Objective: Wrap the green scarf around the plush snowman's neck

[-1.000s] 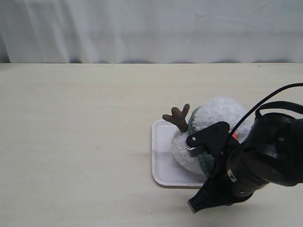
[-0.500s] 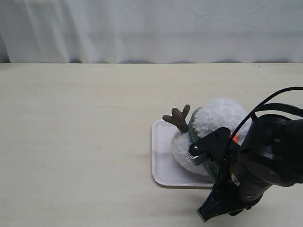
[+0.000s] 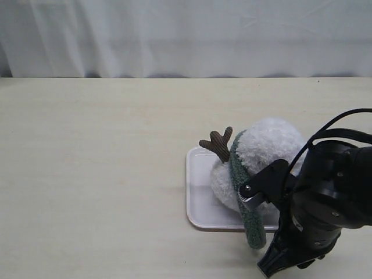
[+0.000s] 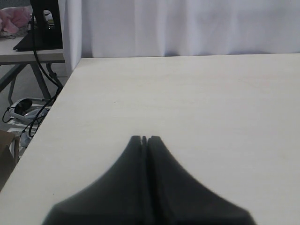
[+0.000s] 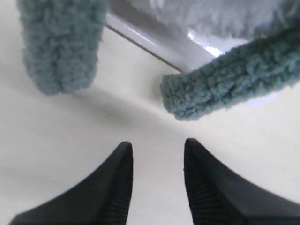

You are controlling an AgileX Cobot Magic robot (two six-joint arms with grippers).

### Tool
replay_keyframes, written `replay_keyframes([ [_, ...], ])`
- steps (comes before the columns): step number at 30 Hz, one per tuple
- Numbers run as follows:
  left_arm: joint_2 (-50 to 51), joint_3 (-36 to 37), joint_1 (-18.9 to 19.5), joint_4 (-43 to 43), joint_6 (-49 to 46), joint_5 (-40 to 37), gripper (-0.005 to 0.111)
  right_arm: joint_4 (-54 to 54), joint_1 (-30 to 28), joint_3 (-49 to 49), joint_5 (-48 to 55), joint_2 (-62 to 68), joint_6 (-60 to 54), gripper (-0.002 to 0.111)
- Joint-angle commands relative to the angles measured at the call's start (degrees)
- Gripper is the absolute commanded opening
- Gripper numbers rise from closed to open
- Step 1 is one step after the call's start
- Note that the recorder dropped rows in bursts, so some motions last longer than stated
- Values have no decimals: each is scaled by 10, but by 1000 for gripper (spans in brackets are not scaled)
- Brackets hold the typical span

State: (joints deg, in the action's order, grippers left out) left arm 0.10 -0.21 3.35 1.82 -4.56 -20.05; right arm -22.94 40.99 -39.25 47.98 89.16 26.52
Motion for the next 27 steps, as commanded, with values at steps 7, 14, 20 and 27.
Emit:
replay_keyframes([
  [7, -1, 2, -3, 3, 1, 10, 0, -45, -2, 0, 6, -56, 44, 35],
  [14, -1, 2, -3, 3, 1, 10, 0, -100, -8, 0, -14, -186, 125, 35],
  [20, -1, 2, -3, 3, 1, 10, 0, -105, -109, 1, -14, -257, 141, 29],
  [27, -1, 2, -3, 4, 1, 10, 0, 79, -320, 2, -104, -249, -49, 17],
])
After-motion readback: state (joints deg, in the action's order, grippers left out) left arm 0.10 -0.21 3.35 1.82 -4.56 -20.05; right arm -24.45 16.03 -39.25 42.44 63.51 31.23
